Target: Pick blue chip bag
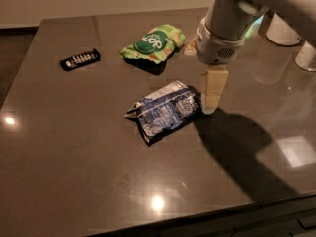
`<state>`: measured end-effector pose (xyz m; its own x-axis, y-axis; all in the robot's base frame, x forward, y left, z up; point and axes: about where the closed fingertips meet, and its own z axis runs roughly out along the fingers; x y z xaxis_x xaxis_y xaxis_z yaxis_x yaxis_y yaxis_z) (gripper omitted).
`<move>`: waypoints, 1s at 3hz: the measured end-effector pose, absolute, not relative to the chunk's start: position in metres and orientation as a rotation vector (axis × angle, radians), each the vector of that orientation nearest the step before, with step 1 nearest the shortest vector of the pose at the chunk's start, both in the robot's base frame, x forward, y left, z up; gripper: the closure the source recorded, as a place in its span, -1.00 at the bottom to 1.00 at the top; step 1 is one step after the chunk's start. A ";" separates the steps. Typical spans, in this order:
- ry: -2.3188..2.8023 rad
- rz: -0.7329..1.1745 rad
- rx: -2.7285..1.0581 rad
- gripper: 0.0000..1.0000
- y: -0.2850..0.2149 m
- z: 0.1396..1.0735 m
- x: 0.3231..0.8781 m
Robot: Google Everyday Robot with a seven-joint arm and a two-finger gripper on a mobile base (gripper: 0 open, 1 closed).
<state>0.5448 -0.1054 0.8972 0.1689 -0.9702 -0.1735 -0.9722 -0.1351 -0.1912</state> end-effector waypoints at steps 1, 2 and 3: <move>1.837 0.029 -2.273 -1.00 -0.095 0.879 0.539; 1.811 0.048 -2.328 -1.00 -0.086 0.866 0.533; 1.786 0.061 -2.366 -1.00 -0.075 0.858 0.528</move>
Offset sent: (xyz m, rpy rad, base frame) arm -0.0222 0.0286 -0.0469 -0.0669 0.0904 0.1422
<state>0.5279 -0.0748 0.8577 0.2790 -0.9503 -0.1383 -0.9575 -0.2643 -0.1155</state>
